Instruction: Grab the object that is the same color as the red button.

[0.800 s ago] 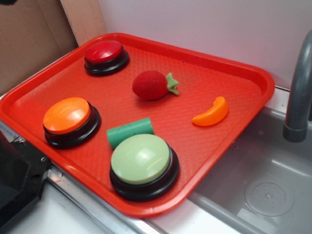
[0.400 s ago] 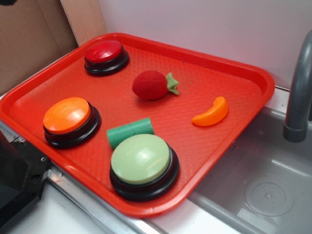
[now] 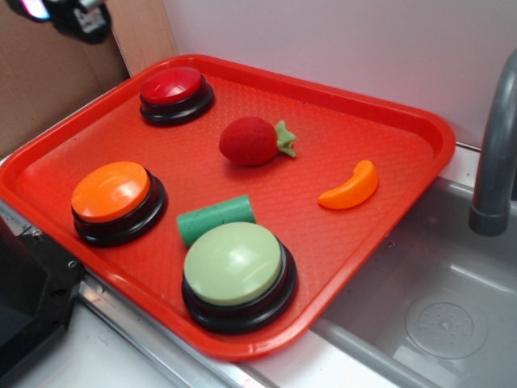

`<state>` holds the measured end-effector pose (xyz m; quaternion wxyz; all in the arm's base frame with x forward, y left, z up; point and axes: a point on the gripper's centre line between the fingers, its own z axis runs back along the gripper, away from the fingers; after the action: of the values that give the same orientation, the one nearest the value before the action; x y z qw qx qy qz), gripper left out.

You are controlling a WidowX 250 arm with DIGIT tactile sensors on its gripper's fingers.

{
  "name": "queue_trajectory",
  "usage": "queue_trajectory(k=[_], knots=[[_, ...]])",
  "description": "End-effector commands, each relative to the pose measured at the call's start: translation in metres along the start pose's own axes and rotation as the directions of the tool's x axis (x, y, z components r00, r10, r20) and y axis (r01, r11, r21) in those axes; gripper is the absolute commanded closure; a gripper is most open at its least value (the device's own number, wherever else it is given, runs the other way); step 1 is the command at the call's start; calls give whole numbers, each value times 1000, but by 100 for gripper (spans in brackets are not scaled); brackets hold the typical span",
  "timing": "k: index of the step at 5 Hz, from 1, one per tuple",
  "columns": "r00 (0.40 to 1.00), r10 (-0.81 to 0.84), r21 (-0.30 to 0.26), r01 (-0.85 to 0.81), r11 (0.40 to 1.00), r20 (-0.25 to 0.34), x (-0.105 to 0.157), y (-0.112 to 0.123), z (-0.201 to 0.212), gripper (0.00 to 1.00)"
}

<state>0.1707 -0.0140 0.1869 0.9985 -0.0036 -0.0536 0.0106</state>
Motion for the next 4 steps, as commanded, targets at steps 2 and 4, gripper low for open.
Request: queue_trajectory(k=[2,4], knots=[[952,-277,-9,280,960,130,81,-24,-94,0],[900,-430,-44,434,900,76,90,-38,-155,0]])
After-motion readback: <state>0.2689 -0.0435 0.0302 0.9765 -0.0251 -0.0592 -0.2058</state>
